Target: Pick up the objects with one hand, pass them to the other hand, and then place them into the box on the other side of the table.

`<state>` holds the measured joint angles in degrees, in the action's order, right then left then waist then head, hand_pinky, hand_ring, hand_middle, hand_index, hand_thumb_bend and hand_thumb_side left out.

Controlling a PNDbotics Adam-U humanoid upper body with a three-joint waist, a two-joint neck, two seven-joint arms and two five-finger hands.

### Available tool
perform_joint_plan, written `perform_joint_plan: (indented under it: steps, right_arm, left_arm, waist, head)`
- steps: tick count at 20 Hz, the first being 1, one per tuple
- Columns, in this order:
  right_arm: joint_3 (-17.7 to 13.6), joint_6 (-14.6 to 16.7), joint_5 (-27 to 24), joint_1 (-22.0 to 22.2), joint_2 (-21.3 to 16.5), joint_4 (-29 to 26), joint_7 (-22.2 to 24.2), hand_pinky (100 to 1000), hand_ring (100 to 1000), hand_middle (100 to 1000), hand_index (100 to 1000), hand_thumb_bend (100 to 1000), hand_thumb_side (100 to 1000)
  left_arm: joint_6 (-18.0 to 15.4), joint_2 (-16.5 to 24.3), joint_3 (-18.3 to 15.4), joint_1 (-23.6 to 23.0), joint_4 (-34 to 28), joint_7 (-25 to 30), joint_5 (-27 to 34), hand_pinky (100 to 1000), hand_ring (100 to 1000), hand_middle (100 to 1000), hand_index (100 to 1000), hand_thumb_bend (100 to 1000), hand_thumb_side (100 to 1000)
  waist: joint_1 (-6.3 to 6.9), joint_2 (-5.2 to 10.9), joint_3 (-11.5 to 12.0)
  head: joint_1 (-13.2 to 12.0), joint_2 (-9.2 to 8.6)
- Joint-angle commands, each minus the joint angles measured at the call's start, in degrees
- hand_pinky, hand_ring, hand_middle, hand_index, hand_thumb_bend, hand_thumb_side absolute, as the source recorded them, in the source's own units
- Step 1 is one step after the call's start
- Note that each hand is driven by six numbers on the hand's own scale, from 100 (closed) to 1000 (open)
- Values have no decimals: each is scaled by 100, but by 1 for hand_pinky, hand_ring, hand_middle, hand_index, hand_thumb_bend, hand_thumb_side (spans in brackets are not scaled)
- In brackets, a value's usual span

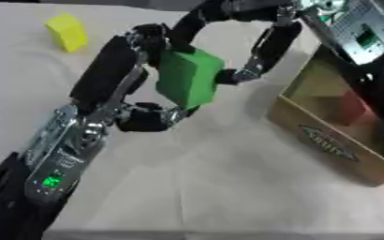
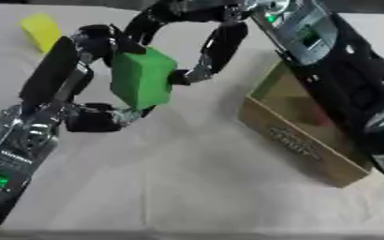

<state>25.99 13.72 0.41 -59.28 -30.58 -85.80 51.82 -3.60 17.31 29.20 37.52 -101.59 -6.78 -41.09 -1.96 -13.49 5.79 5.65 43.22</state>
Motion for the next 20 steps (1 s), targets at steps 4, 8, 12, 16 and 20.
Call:
perform_joint_plan:
  steps: [4,8,12,16,20]
  right_arm:
    - [221,228,163,-159,-26,94,14,1000,894,873,949,276,136]
    - [353,294,161,-161,-2,172,14,1000,887,851,930,237,146]
    - [429,237,36,-151,11,187,14,1000,870,783,887,189,178]
    - [418,56,-158,-134,1,139,14,1000,846,652,800,103,237]
    - [357,-213,-355,-119,-33,43,14,1000,816,533,698,100,308]
  left_arm:
    - [-145,19,57,220,-174,49,-106,447,407,339,546,100,100]
    - [-213,25,80,258,-199,96,-129,448,407,338,545,100,100]
    - [-246,23,91,280,-210,136,-135,448,406,337,545,100,100]
    - [-235,23,91,268,-187,156,-121,449,407,337,546,100,100]
    - [-194,22,69,247,-166,162,-137,452,410,339,550,100,100]
  waist:
    - [-111,30,18]
    - [-130,35,28]
    - [-135,31,37]
    - [-126,23,32]
    - [-113,17,23]
  head:
    - [56,-6]
    - [75,-10]
    - [83,-8]
    - [73,-9]
    - [61,-10]
